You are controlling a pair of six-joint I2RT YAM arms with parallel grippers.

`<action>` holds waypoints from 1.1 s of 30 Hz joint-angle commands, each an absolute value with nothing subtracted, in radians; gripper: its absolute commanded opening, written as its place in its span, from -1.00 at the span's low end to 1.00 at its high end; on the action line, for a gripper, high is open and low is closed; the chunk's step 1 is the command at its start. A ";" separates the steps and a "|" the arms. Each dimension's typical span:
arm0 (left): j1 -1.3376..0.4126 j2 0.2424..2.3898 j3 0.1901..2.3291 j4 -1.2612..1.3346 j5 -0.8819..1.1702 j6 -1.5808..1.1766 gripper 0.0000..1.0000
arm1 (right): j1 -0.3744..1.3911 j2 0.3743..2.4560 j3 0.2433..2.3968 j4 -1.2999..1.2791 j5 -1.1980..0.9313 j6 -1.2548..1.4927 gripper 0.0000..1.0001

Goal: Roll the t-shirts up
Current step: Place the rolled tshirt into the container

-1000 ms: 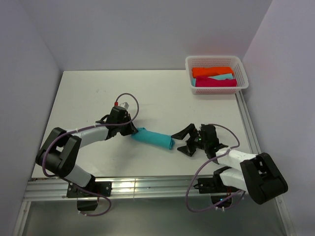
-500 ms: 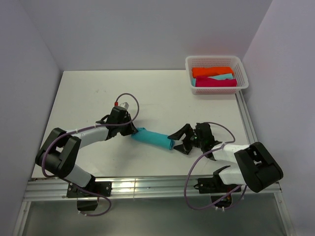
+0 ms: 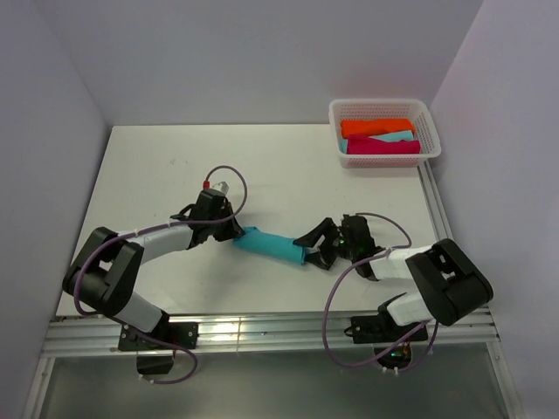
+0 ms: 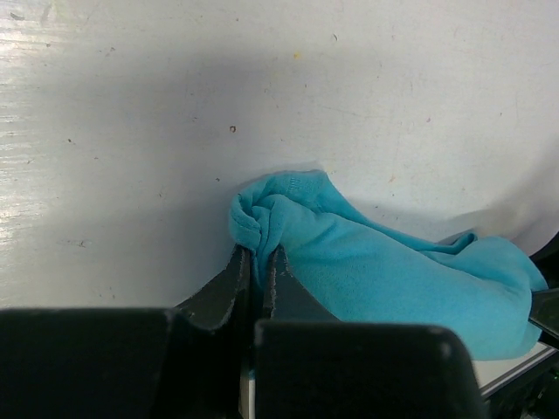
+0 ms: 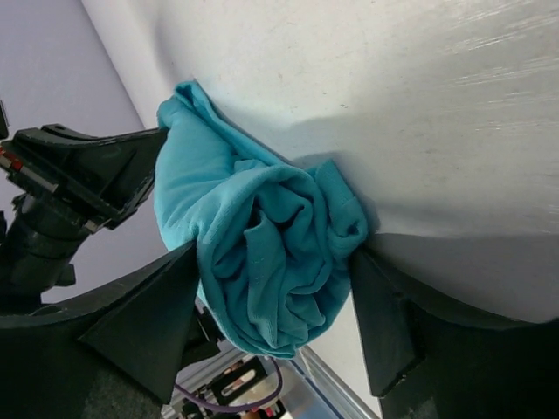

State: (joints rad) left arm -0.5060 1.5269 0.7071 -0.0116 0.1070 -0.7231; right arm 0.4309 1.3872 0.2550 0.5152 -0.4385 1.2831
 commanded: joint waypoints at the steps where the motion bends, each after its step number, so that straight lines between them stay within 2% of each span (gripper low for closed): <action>1: -0.514 1.514 0.710 -0.041 0.072 -0.718 -0.99 | 0.454 1.419 0.275 0.472 -0.371 1.243 0.48; 4: -0.514 1.514 0.713 -0.048 0.072 -0.715 -0.99 | 0.459 1.427 0.282 0.475 -0.368 1.239 0.04; 5: -0.515 1.513 0.715 -0.048 0.072 -0.715 -0.99 | 0.457 1.428 0.290 0.469 -0.367 1.238 -0.39; 8: -0.515 1.513 0.719 -0.049 0.074 -0.716 -0.99 | 0.457 1.431 0.313 0.454 -0.367 1.218 -0.81; 10: -0.515 1.508 0.727 -0.049 0.081 -0.724 -0.99 | 0.457 1.430 0.354 0.416 -0.370 1.181 -1.00; 16: -0.518 1.465 0.799 -0.098 0.095 -0.744 -0.99 | 0.456 1.378 0.515 0.206 -0.353 1.044 -1.00; 24: -0.540 1.515 1.098 -0.170 0.048 -0.802 -0.99 | 0.427 1.397 0.869 -0.141 -0.272 0.821 -1.00; 33: -0.583 1.872 1.609 -0.097 0.052 -0.763 -0.99 | 0.230 1.655 1.386 -0.389 -0.273 0.643 -1.00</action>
State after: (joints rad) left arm -0.5365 1.7809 1.4967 -0.1692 -0.0090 -0.7631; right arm 0.2760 1.5997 1.2469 -0.3134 -0.2554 0.7242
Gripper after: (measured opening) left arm 0.050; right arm 0.046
